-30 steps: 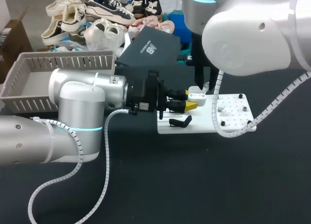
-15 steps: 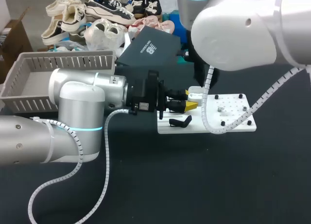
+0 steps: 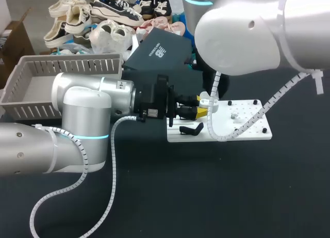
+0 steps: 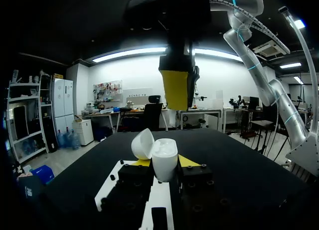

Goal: Pick up each earbud case from the left stands, insert the matching earbuds, close the lid, and place the case in the box.

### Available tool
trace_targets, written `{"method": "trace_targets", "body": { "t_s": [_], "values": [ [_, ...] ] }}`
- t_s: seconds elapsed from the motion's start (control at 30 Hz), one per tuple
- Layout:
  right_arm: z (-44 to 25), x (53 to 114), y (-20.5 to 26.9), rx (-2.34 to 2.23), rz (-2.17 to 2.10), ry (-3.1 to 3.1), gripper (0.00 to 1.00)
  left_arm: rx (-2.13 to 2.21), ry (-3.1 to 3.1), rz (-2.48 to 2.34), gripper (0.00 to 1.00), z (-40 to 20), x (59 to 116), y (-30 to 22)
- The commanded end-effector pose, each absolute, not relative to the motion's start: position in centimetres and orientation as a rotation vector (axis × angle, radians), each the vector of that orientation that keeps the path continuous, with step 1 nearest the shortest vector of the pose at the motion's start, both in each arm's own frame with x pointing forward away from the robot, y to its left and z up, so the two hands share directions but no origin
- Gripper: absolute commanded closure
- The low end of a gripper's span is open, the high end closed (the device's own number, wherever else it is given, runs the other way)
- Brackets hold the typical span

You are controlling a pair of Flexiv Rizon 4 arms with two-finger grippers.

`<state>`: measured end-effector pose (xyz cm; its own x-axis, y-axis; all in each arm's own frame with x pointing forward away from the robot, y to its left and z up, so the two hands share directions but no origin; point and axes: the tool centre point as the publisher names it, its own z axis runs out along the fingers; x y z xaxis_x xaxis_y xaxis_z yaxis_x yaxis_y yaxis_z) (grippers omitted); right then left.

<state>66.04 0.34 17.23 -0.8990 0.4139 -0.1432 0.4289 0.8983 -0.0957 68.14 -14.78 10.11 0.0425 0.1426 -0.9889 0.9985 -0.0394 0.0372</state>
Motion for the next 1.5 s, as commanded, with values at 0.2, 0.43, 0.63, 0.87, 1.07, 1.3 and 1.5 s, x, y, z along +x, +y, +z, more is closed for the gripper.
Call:
{"method": "trace_targets", "body": {
  "t_s": [0.2,0.43,0.63,0.87,1.07,1.3,1.5],
  "values": [
    [16.7,67.0,0.7,0.661,-0.203,2.961,1.00,1.365,1.264,-1.140,1.00,10.0,68.4,-14.8],
    [16.4,67.2,0.9,0.660,-0.206,2.967,1.00,1.365,1.264,-1.140,1.00,10.0,68.4,-14.8],
    [16.1,67.3,0.8,0.669,-0.210,2.971,1.00,1.365,1.264,-1.140,1.00,10.0,68.4,-14.8],
    [15.9,67.2,0.7,0.675,-0.213,2.976,1.00,1.365,1.264,-1.140,1.00,10.0,68.4,-14.8],
    [15.6,67.2,0.8,0.677,-0.210,2.979,1.00,1.365,1.264,-1.140,1.00,10.0,68.4,-14.8],
    [15.5,67.2,0.9,0.677,-0.205,2.978,1.00,1.365,1.264,-1.140,1.00,10.0,68.4,-14.8],
    [15.3,67.3,0.9,0.680,-0.213,2.980,1.00,1.365,1.264,-1.140,1.00,10.0,68.4,-14.8]
  ]
}}
